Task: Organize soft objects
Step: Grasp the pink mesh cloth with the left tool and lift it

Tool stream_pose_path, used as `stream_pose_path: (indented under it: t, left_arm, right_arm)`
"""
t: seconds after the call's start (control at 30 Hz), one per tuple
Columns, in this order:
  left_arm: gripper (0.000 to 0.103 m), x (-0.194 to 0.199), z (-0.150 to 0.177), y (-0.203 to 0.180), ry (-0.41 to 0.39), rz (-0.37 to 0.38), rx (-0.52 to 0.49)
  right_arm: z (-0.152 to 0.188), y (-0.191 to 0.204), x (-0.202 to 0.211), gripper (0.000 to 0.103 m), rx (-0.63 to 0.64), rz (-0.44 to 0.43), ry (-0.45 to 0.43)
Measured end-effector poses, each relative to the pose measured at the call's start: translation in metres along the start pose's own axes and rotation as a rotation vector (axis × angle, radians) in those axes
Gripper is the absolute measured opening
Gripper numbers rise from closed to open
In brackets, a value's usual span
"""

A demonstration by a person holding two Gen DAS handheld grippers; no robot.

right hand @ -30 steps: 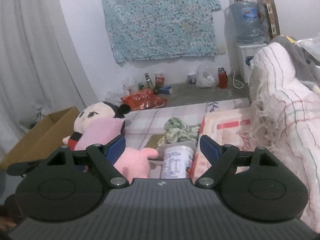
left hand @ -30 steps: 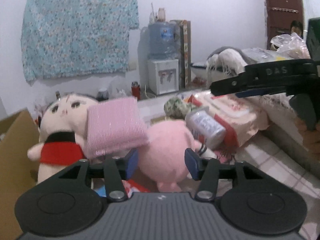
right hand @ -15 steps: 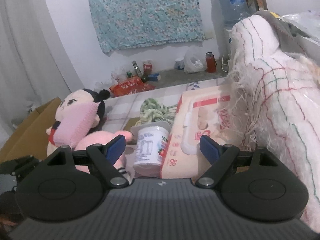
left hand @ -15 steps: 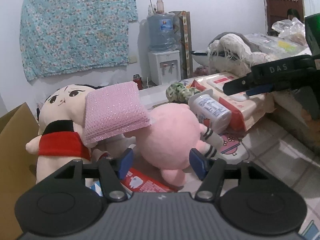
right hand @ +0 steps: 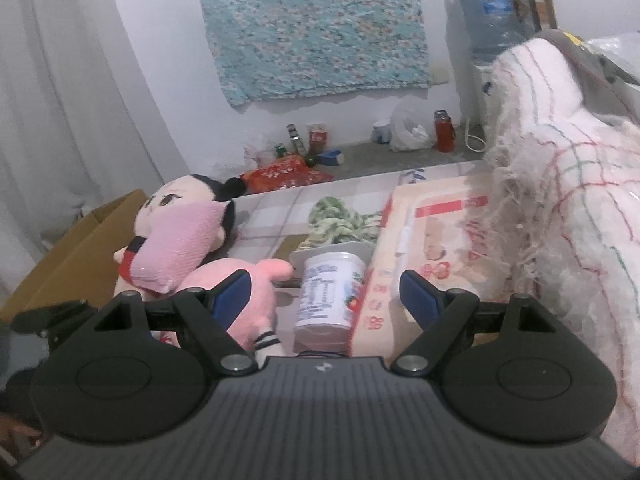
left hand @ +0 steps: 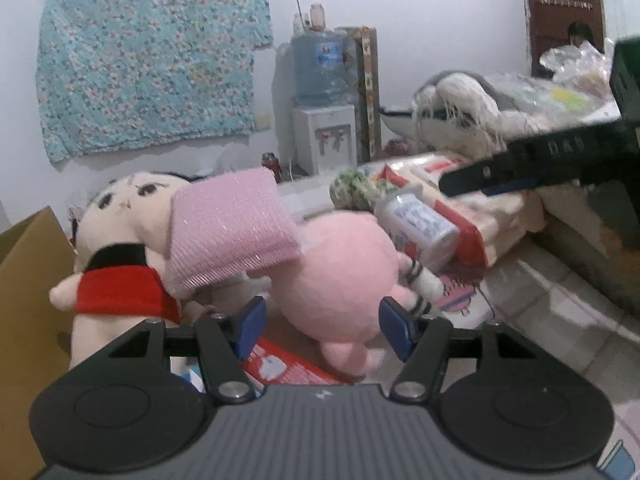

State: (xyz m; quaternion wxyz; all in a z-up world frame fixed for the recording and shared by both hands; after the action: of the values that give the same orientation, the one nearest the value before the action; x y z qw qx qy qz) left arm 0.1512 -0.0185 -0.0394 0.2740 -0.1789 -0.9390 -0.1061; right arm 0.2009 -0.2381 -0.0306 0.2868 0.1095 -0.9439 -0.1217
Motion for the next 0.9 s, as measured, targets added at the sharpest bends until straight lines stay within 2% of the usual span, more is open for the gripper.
stream_pose_path:
  t: [0.1,0.13,0.27,0.33,0.43,0.5,0.6,0.7,0.8,0.87,0.9]
  left_arm:
    - [0.065,0.009,-0.011,0.01,-0.034,0.013,0.075]
    - [0.069,0.012,-0.015,0.015,-0.047,0.005,0.098]
    - [0.084,0.019,-0.036,0.034,-0.109,-0.108,0.115]
    - [0.086,0.015,-0.047,0.043,-0.117,-0.143,0.132]
    - [0.09,-0.002,-0.059,0.054,-0.079,-0.15,0.152]
    - [0.09,-0.019,-0.059,0.06,-0.018,-0.149,0.158]
    - [0.088,-0.042,-0.056,0.069,0.046,-0.136,0.204]
    - [0.077,-0.054,-0.049,0.077,0.137,-0.095,0.253]
    - [0.071,-0.057,-0.043,0.087,0.145,-0.065,0.299]
    - [0.042,-0.057,-0.042,0.089,0.144,-0.048,0.308]
    - [0.036,-0.058,-0.042,0.09,0.157,-0.033,0.311]
  right_arm:
    - [0.001,0.016,0.001,0.082,0.073,0.0,-0.005]
    - [0.002,0.023,0.0,0.083,0.091,-0.02,0.001]
    - [0.006,0.053,-0.005,0.086,0.146,-0.088,0.04]
    - [0.005,0.071,-0.008,0.096,0.188,-0.112,0.051]
    - [0.006,0.096,-0.015,0.102,0.24,-0.125,0.069]
    - [0.008,0.106,-0.022,0.102,0.257,-0.122,0.094]
    - [0.007,0.115,-0.04,0.102,0.265,-0.072,0.098]
    - [0.003,0.124,-0.06,0.102,0.278,-0.032,0.103]
    - [0.006,0.126,-0.069,0.102,0.28,-0.033,0.141]
    - [0.012,0.127,-0.07,0.102,0.288,-0.035,0.163]
    - [0.015,0.128,-0.071,0.102,0.299,-0.033,0.173]
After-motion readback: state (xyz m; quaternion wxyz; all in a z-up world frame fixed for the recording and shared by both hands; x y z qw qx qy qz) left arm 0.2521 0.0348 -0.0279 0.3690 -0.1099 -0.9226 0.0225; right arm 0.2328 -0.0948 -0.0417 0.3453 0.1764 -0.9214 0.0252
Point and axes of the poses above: each gripper's, at about its wrist camera, not at the fingertips, and x roughly against the way its jaws point, y to its left, z to its underside, the point moved 7 cm from there along -x, roughly the way its jaws point, and after that the axes turned 1 degree about z, right-handed, at the moved point
